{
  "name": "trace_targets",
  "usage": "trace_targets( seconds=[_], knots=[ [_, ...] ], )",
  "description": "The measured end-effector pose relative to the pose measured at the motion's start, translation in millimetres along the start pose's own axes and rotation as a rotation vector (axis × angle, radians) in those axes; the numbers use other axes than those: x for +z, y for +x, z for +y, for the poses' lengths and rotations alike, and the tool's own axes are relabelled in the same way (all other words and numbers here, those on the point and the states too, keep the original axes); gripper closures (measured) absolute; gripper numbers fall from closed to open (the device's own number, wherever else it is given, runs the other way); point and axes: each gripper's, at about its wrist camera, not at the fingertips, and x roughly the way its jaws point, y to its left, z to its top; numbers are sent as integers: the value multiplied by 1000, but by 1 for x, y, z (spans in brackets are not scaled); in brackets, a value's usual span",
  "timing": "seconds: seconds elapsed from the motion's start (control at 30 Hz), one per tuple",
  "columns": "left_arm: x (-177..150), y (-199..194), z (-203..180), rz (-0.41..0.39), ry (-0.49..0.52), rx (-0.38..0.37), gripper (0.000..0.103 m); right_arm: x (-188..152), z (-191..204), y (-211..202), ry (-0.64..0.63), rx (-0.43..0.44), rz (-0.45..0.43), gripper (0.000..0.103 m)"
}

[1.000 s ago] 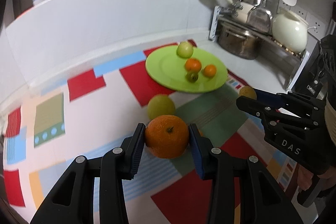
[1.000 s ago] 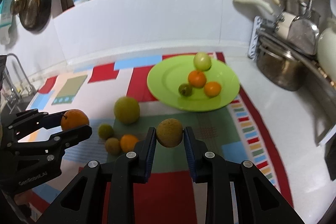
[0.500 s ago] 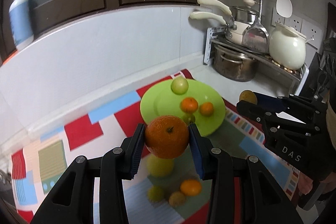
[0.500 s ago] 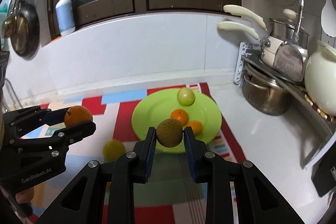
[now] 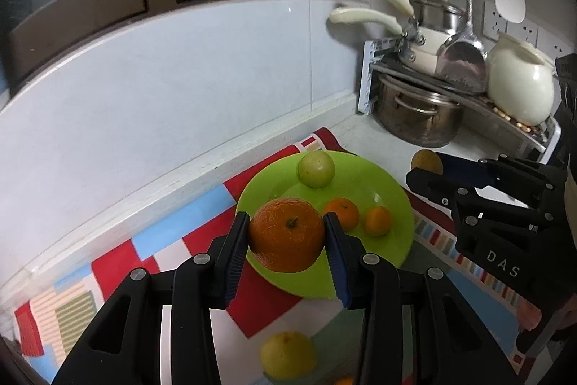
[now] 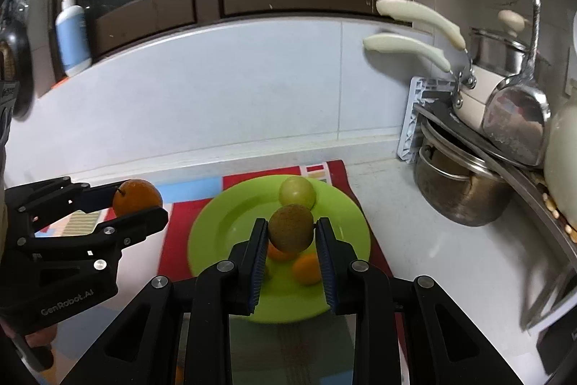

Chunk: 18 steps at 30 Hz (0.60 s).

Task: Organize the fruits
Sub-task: 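Carry the brown-yellow fruit and mandarin over the green plate, then open both tools to drop the fruits onto the plate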

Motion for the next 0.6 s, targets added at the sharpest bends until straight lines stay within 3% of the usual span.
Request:
trace_targets(
  seconds=[0.33,0.6],
  knots=[
    [3,60,0,99,11,-29,62,-3,-16,54,31,2,80,75],
    [3,82,0,129,23,-32,62,-11,-22,83,43,5,128,75]
  ],
)
